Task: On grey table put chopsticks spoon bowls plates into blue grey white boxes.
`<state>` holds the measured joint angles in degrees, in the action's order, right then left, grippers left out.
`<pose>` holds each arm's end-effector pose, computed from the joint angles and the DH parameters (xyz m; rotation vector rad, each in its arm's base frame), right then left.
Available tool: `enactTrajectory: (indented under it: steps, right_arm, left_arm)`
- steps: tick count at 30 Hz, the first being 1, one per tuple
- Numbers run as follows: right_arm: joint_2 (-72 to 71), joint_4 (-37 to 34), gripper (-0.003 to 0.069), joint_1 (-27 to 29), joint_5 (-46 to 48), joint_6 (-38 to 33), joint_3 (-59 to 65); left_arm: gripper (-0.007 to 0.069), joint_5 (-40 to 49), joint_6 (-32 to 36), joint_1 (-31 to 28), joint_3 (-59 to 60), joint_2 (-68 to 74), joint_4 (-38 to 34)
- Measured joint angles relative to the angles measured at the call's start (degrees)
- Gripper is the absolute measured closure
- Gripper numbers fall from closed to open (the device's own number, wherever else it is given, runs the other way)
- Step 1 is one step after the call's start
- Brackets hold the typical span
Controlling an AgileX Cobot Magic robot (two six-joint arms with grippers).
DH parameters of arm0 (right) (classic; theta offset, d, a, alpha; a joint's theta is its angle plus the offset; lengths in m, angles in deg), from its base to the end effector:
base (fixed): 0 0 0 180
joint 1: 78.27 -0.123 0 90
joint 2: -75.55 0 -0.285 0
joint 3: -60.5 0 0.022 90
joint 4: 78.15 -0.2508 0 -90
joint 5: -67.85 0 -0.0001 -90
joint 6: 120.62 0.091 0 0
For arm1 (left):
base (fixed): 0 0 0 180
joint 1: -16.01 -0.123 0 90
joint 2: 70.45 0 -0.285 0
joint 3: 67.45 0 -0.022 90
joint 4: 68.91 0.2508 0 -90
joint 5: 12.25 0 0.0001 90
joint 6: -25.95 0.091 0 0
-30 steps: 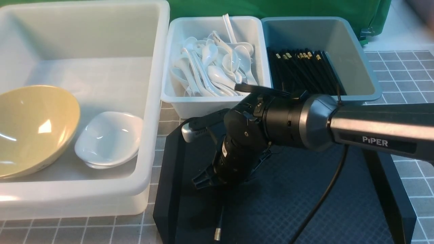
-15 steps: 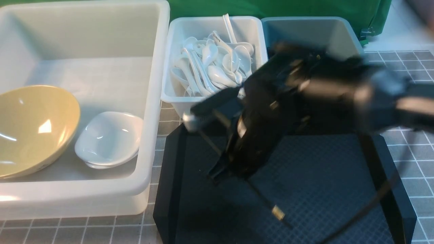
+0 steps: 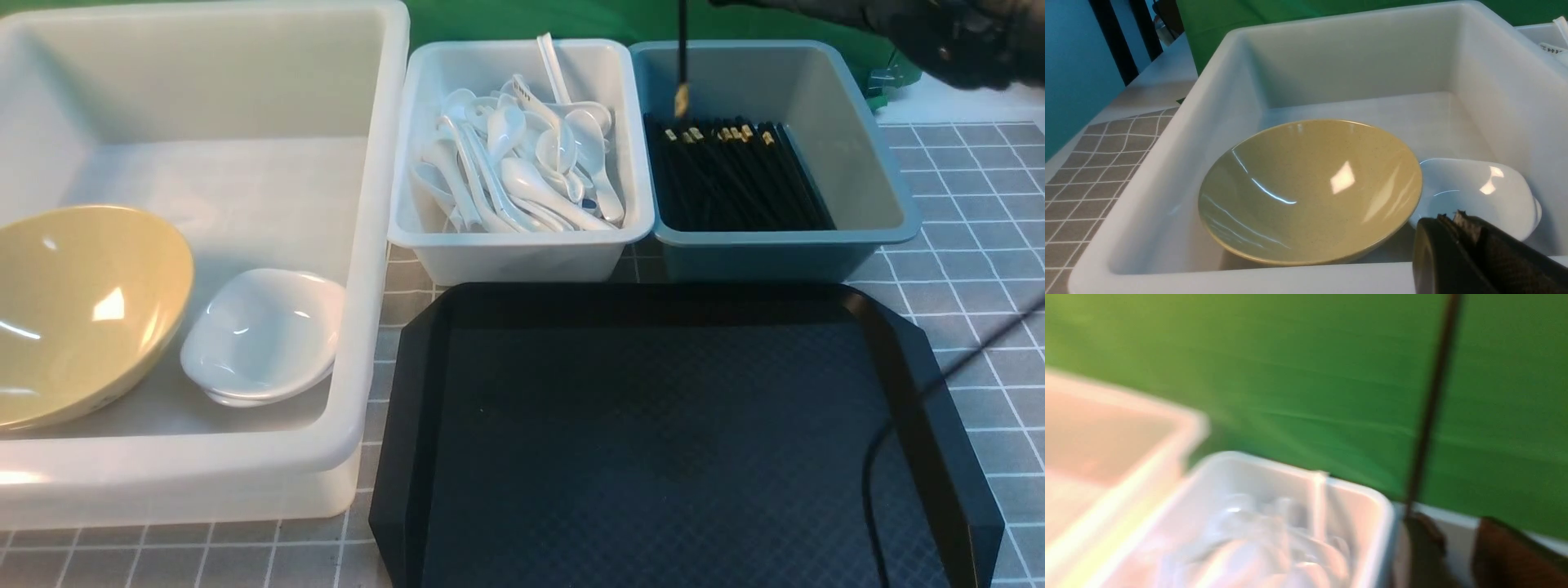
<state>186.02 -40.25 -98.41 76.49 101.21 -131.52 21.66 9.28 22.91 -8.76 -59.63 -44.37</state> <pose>0.4145 0.1430 0.3509 -0.1901 1.8319 0.2136 0.0365 0.0169 0.2680 -0.0013 1.7598 0.1701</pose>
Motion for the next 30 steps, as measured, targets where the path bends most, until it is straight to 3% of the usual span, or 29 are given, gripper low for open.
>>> enactTrajectory:
  steps: [1, 2, 6, 9, 10, 11, 12, 20, 25, 27, 30]
  right_arm:
    - [1.3, -0.1, 0.0286, 1.3, 5.1, 1.7, -1.1]
    - [1.2, -0.1, 0.0256, 1.5, 9.5, 1.5, -1.6]
    - [-1.4, -1.2, 0.0274, 0.2, 19.2, -4.9, -1.8]
    - [-8.4, -3.3, 0.0438, -3.8, 26.6, -15.5, -0.2]
    - [-11.1, -3.7, 0.0514, -5.7, 28.2, -17.6, 1.4]
    - [-11.6, -3.7, 0.0514, -6.0, 28.2, -17.9, 1.8]
    - [-17.2, -4.2, 0.0596, -8.9, 29.0, -19.7, 5.8]
    - [-40.0, -6.2, 0.0626, -19.1, 17.9, -20.3, 31.7]
    - [-50.0, -6.3, 0.0626, -22.6, 6.5, -13.1, 51.3]
    - [-51.6, -6.3, 0.0626, -22.7, 5.7, -12.2, 55.4]
    - [-54.8, -6.3, 0.0626, -22.7, 6.9, -4.3, 63.1]
  left_arm:
    - [0.0633, 0.0, 0.0, 0.0, 0.0, 0.0, 0.0]
    - [0.0633, 0.0, 0.0, 0.0, 0.0, 0.0, 0.0]
    - [0.0633, 0.0, 0.0, 0.0, 0.0, 0.0, 0.0]
    - [0.0633, 0.0, 0.0, 0.0, 0.0, 0.0, 0.1]
    - [0.0633, 0.0, 0.0, 0.0, 0.0, 0.0, 0.2]
    - [0.0633, 0.0, 0.0, 0.0, 0.0, 0.0, 0.2]
    - [0.0633, 0.0, 0.0, 0.0, 0.0, 0.0, 0.2]
    - [0.0633, 0.0, 0.0, 0.0, 0.0, 0.0, 0.2]
    - [0.0633, 0.1, 0.0, 0.0, 0.0, 0.0, 0.2]
    - [0.0633, 0.1, 0.0, 0.0, 0.0, 0.0, 0.2]
    - [0.0633, 0.1, 0.0, 0.0, 0.0, 0.0, 0.2]
